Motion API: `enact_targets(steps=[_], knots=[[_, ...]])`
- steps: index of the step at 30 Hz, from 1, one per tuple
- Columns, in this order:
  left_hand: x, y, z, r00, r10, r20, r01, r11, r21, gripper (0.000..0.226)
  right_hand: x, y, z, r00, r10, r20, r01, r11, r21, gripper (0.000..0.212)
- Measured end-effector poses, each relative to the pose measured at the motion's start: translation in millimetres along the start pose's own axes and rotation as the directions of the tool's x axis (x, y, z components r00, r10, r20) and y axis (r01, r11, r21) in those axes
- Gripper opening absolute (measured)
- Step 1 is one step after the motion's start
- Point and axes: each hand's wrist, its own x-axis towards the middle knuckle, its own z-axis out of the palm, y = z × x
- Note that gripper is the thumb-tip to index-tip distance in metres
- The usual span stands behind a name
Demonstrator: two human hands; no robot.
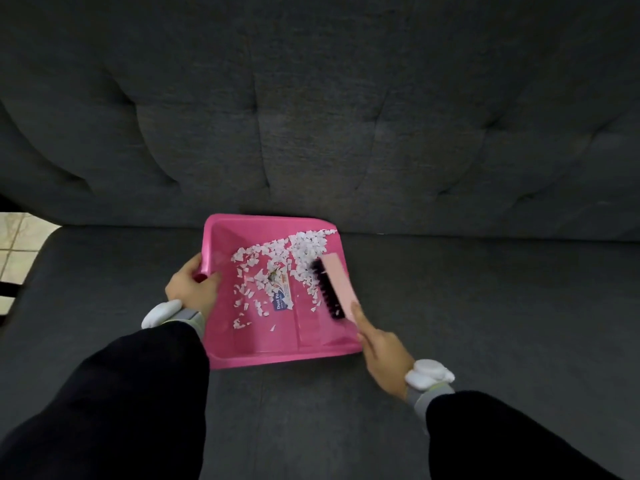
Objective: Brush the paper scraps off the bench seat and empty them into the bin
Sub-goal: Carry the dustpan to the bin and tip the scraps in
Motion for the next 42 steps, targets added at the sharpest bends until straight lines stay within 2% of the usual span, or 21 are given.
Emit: enact_targets(steps=[3, 9, 15, 19, 23, 26, 30, 42], knots=[[-6, -10, -5, 1.0, -0.018, -0.005, 0.018, 1.0, 0.004, 0.044, -13, -13, 3, 0.993, -0.112, -0.035, 0.115, 0.984, 0.136, 0.06], [-39, -34, -30, 0.997, -0.07, -0.031, 0.069, 0.996, -0.053, 0.047, -38, -29, -12, 0.994, 0.063, -0.087, -0.043, 0.974, 0.221, 0.052], [-78, -37, -73, 0.994, -0.106, -0.035, 0.1, 0.986, -0.135, 0.046, -69, -53, -38, 0.984, 0.103, -0.144, -0.061, 0.961, 0.269, 0.009], [-107, -25, -111, 0.993, -0.092, -0.075, 0.075, 0.975, -0.208, 0.043, -87, -82, -53, 0.99, 0.08, -0.112, -0.053, 0.973, 0.223, 0.025], [-143, -4, -167, 0.982, -0.095, -0.164, 0.044, 0.956, -0.29, 0.047, -108, -135, -73, 0.998, -0.008, -0.064, 0.022, 0.974, 0.225, 0.029], [-157, 6, -197, 0.974, -0.079, -0.214, 0.015, 0.958, -0.287, 0.047, -118, -167, -87, 0.999, -0.033, -0.019, 0.036, 0.975, 0.22, 0.03], [-168, 11, -230, 0.962, -0.091, -0.256, -0.002, 0.94, -0.342, 0.046, -127, -200, -109, 0.997, -0.074, 0.0, 0.073, 0.985, 0.154, 0.037], [-210, 4, -272, 0.918, -0.178, -0.354, -0.019, 0.872, -0.489, 0.045, -131, -269, -149, 0.975, -0.21, 0.075, 0.218, 0.968, -0.124, 0.025]])
